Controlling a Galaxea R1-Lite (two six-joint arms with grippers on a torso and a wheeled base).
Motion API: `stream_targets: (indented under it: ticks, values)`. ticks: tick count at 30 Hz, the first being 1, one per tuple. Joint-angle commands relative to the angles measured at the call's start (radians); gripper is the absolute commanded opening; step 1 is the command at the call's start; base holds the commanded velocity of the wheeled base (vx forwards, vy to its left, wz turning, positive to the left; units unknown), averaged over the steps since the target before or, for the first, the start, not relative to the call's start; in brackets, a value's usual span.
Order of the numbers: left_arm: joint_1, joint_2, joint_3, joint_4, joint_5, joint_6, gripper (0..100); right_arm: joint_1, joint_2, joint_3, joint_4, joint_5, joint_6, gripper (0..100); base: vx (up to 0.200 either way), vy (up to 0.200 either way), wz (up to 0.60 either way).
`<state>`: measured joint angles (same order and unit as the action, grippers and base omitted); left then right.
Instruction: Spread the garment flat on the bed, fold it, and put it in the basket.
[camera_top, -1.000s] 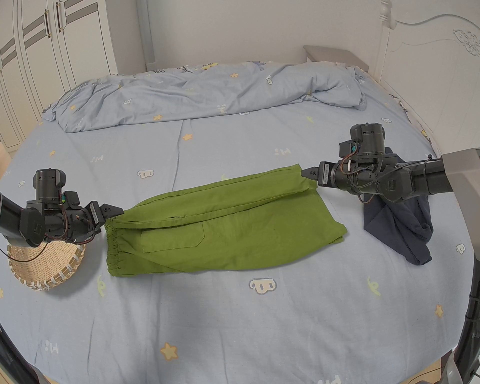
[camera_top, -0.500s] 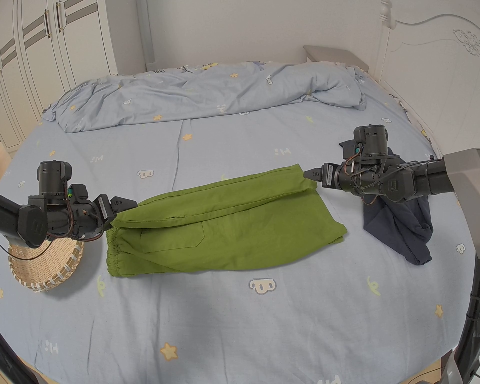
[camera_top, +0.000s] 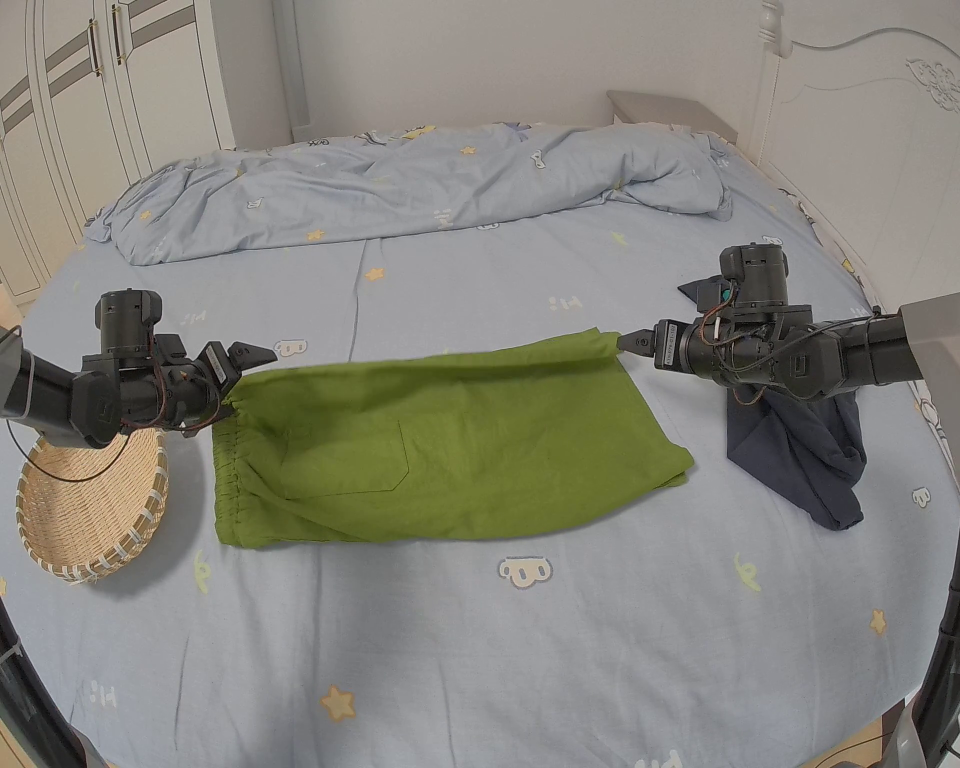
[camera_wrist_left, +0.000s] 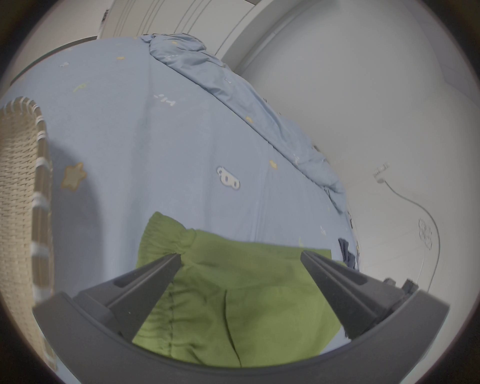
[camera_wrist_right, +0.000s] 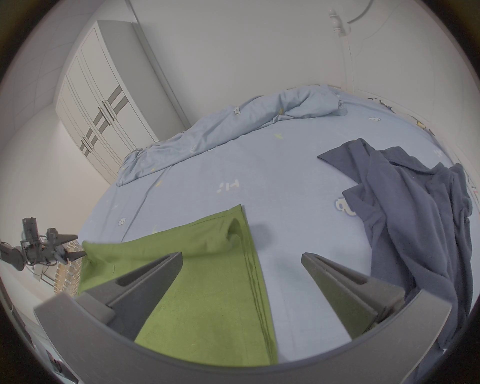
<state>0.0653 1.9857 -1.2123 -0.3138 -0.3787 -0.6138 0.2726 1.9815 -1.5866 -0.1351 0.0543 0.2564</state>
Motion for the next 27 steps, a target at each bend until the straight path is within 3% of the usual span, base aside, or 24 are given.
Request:
stream_targets:
  ticks: [1,10,14,18,19,20,23,25,26,27]
  values:
    - [0.031,0.146,-0.128,-0.001,0.004,-0.049,100,-0.015,-0.018,-0.001,-0.001,0.001,-0.002,100,0.0,0.0,0.0]
    - [0.018,0.123,-0.118,-0.001,0.004,-0.046,100,-0.021,-0.015,0.016,-0.001,0.003,0.004,100,0.0,0.0,0.0]
    - [0.001,0.015,-0.056,-0.001,-0.002,-0.043,100,-0.042,-0.033,0.023,0.002,0.012,0.035,100,0.0,0.0,0.0]
    - [-0.005,-0.165,0.076,-0.001,-0.014,-0.04,100,-0.088,-0.085,0.091,0.003,0.151,0.127,100,0.0,0.0,0.0]
    - [-0.005,-0.182,0.091,-0.002,-0.017,-0.04,100,-0.095,-0.092,0.102,0.003,0.174,0.13,100,0.0,0.0,0.0]
    - [-0.009,-0.231,0.146,-0.002,-0.032,-0.034,100,-0.118,-0.108,0.134,0.003,0.246,0.133,100,0.0,0.0,0.0]
    - [-0.002,-0.291,0.263,-0.005,-0.049,0.008,100,-0.165,-0.116,0.172,0.002,0.368,0.127,100,0.0,0.0,0.0]
    - [-0.002,-0.291,0.263,-0.005,-0.049,0.008,100,-0.165,-0.116,0.172,0.002,0.368,0.127,100,0.0,0.0,0.0]
    - [0.007,-0.274,0.343,-0.019,-0.065,0.094,100,-0.179,-0.116,0.152,0.006,0.392,0.118,100,0.0,0.0,0.0]
    - [0.01,-0.252,0.359,-0.028,-0.072,0.12,100,-0.179,-0.116,0.148,0.008,0.394,0.118,100,0.0,0.0,0.0]
